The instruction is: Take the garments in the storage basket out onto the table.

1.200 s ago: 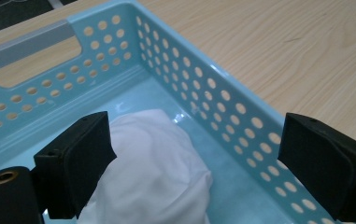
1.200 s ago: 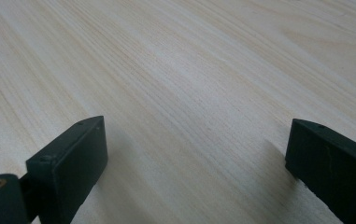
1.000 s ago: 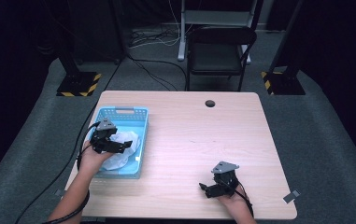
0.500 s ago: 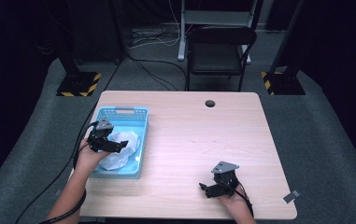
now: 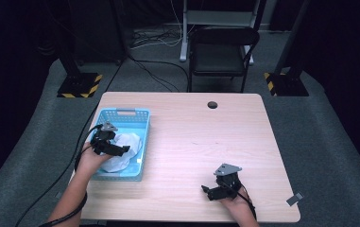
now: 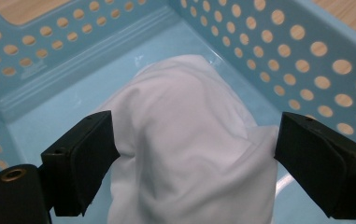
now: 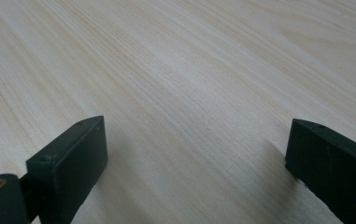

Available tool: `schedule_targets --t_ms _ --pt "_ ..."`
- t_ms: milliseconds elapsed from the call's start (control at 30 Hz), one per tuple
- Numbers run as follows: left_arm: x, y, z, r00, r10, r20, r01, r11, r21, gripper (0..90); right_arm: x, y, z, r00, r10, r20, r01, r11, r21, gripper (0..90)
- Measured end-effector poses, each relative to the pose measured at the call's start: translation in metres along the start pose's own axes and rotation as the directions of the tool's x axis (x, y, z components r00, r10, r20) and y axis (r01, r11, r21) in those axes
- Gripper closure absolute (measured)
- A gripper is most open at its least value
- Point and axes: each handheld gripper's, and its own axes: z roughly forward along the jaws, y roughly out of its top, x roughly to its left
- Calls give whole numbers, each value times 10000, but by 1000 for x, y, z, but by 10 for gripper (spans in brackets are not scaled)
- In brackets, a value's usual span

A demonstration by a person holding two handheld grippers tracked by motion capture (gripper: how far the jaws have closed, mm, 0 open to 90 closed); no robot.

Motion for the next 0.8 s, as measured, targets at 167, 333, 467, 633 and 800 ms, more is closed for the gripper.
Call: schedule_targets --t_ms 167,333,467,633,800 --pt "2 0 3 10000 -92 -22 93 9998 165 119 0 0 0 10000 -4 -1 4 10000 -3 52" --pt "3 0 10 9999 -149 -22 150 9983 567 122 0 0 0 10000 -3 -1 3 10000 -3 52" --pt "1 0 15 9999 -110 -11 111 9968 792 124 0 0 0 10000 -4 -1 4 10000 -4 52" --pt "1 0 19 9999 -65 -103 76 9936 1127 133 0 0 0 10000 0 -1 0 10000 -1 52" --pt "0 -1 23 10000 -64 -68 74 9891 1473 137 0 0 0 10000 -17 2 17 10000 1 52"
